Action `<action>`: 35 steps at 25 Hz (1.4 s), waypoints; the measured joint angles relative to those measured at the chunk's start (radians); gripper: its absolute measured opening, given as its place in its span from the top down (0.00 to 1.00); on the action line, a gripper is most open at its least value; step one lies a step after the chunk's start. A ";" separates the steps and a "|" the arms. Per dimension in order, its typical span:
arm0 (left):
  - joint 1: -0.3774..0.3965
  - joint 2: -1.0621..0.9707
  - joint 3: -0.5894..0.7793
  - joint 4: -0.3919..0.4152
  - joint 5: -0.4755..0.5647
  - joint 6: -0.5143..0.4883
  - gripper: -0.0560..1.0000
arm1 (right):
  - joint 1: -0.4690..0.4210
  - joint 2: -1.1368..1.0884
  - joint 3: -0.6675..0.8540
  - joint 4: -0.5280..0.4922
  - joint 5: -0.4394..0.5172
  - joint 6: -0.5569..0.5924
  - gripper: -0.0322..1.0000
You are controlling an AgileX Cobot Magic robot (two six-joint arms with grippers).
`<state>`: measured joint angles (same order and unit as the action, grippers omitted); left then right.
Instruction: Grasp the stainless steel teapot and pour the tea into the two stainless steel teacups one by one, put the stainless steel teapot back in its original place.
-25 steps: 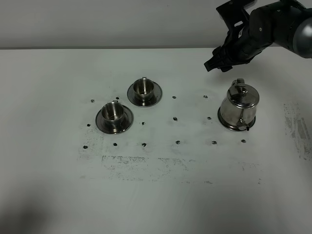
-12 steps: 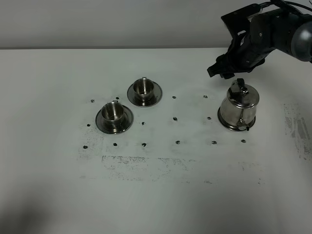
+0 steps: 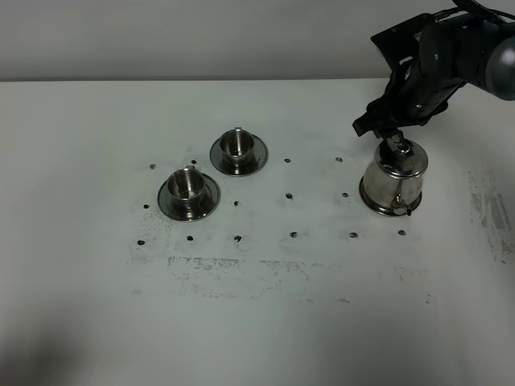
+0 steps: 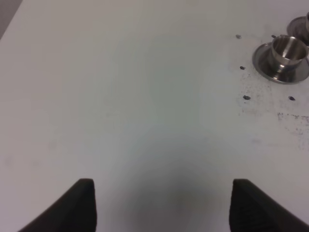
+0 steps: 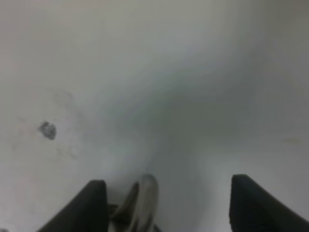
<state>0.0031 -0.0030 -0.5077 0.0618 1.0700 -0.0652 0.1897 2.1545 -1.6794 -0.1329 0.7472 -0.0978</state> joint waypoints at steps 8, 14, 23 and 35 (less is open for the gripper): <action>0.000 0.000 0.000 0.000 0.000 0.000 0.41 | -0.006 0.000 0.000 -0.105 0.024 -0.001 0.46; 0.000 0.000 0.000 0.000 0.000 0.000 0.41 | -0.009 0.000 -0.001 -0.178 0.046 0.001 0.46; 0.000 0.000 0.000 0.000 0.000 0.000 0.41 | -0.012 -0.004 -0.001 -0.239 0.095 0.001 0.46; 0.000 0.000 0.000 0.000 0.000 0.000 0.41 | -0.030 -0.143 0.039 -0.222 0.091 0.017 0.46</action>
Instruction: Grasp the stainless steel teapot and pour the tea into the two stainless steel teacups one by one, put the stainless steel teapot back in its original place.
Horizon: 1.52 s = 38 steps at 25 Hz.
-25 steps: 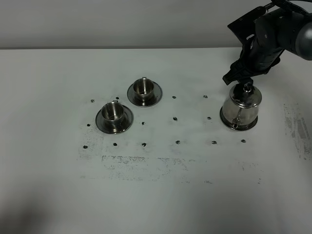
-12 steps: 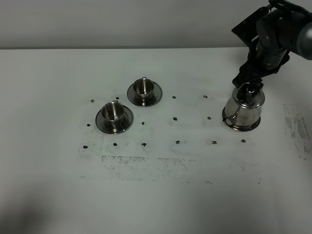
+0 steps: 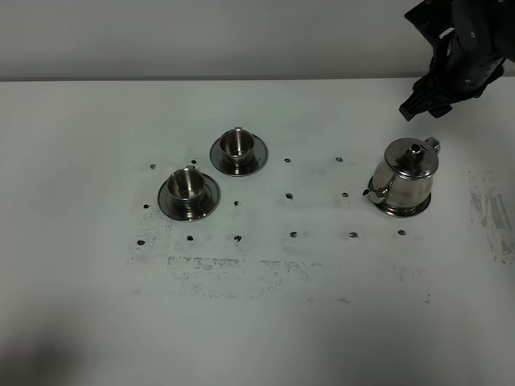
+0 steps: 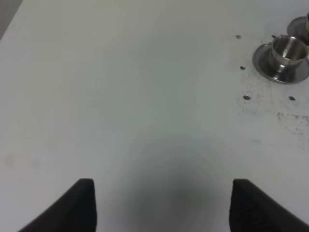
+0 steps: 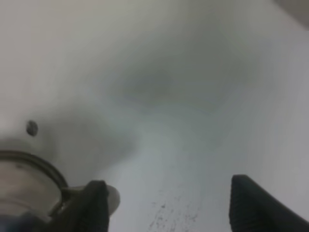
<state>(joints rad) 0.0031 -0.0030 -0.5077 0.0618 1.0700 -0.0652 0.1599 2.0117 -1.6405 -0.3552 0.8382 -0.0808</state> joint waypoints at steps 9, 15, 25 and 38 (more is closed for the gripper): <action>0.000 0.000 0.000 0.000 0.000 0.000 0.41 | -0.071 -0.080 0.219 0.089 -0.277 0.003 0.46; 0.000 0.000 0.000 0.000 0.000 0.000 0.41 | -0.088 -0.080 0.230 0.140 -0.319 0.004 0.46; 0.000 0.000 0.000 0.000 0.000 0.000 0.41 | -0.089 -0.017 0.230 0.237 -0.332 -0.039 0.46; 0.000 0.000 0.000 0.000 0.000 0.000 0.41 | -0.090 -0.017 0.230 0.186 -0.156 -0.045 0.46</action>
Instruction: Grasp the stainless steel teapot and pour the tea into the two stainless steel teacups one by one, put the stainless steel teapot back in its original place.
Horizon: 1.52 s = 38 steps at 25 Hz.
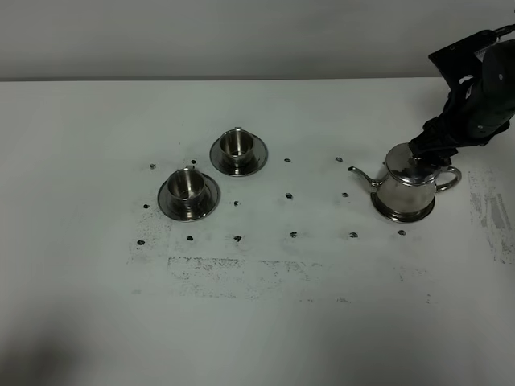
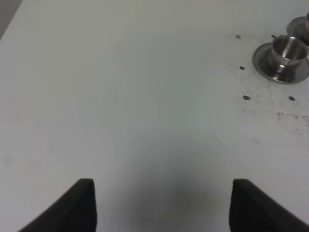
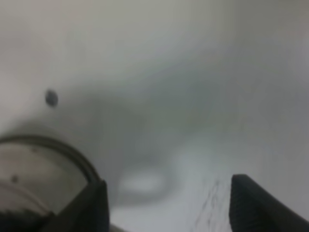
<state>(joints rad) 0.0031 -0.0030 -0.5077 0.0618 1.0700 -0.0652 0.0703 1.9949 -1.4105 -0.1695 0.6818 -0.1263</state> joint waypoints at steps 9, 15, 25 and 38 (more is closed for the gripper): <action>0.000 0.000 0.000 0.000 0.000 0.000 0.41 | 0.000 -0.044 0.000 -0.006 0.095 0.029 0.46; 0.000 0.000 0.000 0.000 0.000 0.000 0.41 | 0.000 -0.105 0.026 -0.012 0.132 0.054 0.46; 0.000 0.000 0.000 0.000 0.000 0.000 0.41 | -0.081 -0.211 0.294 -0.027 -0.227 0.113 0.46; 0.000 0.000 0.000 0.000 0.000 0.000 0.41 | -0.079 -0.189 0.328 0.025 -0.230 0.018 0.46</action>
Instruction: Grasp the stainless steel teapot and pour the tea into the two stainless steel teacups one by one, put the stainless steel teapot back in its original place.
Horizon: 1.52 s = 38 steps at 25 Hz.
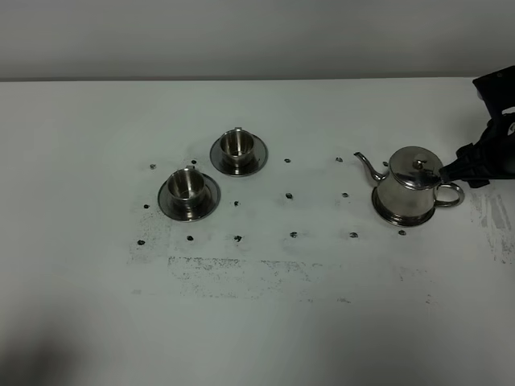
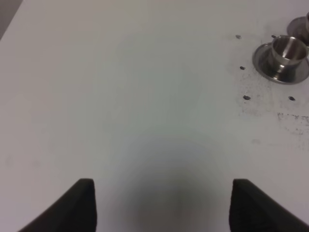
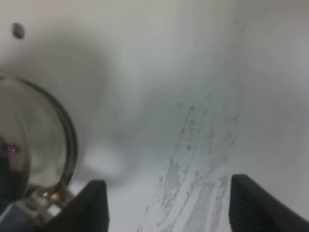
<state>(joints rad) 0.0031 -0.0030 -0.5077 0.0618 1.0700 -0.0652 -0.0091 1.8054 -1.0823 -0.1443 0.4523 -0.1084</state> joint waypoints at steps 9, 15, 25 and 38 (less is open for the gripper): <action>0.000 0.000 0.000 0.000 0.000 0.000 0.41 | 0.000 0.000 0.000 0.205 0.073 -0.235 0.46; 0.000 0.000 0.000 0.000 0.000 0.000 0.41 | 0.000 0.000 0.000 0.351 0.150 -0.340 0.46; 0.000 0.000 0.000 0.000 0.000 0.000 0.41 | 0.000 -0.014 0.000 0.328 0.204 -0.231 0.46; 0.000 0.000 0.000 0.000 0.000 0.000 0.41 | 0.153 -0.212 0.000 0.225 0.309 0.183 0.46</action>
<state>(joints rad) 0.0031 -0.0030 -0.5077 0.0618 1.0700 -0.0652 0.1441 1.5938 -1.0823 0.0804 0.7617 0.0742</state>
